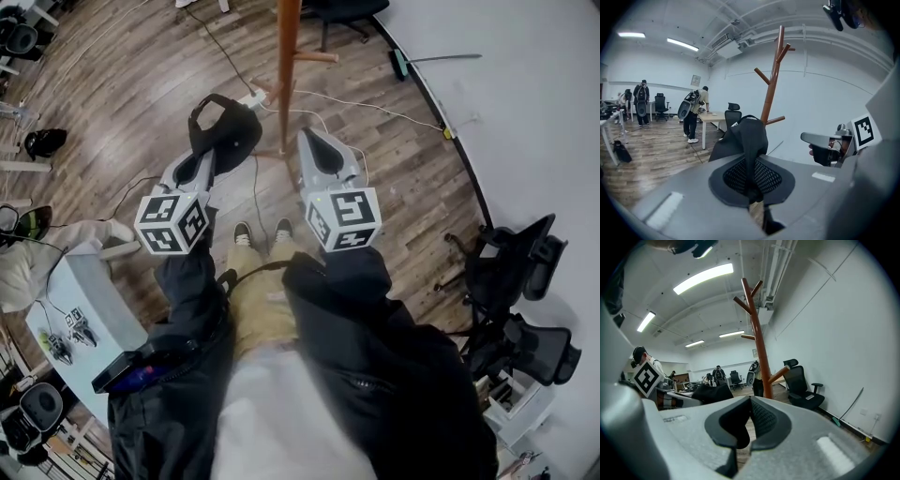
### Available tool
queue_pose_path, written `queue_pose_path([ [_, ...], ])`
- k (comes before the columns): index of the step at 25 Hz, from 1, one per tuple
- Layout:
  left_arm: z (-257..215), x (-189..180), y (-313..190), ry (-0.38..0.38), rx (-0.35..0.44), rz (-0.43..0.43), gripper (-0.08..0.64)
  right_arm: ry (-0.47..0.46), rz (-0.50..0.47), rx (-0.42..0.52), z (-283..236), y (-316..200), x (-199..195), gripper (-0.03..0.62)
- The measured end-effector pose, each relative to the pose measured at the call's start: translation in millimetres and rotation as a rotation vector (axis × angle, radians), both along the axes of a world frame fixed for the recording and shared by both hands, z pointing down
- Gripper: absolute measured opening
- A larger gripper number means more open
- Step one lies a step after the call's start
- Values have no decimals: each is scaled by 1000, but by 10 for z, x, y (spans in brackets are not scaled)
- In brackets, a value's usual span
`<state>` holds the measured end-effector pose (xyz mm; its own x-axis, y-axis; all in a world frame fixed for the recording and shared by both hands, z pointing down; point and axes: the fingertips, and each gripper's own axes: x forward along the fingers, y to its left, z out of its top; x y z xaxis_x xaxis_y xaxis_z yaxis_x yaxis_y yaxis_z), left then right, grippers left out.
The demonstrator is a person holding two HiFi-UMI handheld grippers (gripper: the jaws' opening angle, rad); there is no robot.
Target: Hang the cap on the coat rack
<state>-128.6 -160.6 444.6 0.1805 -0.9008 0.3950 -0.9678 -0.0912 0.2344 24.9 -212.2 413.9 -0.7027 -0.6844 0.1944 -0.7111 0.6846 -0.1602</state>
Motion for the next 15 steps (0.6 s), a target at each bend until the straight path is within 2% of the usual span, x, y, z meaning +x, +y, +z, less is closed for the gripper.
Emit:
queue_pose_path([
  [7,229,-139,-153,13,-40,54,6,27,23,4,31,-33,-187,0],
  [15,666,-327,-401,9,-137,162,6,60,90,-14,104,-171,-306,0],
])
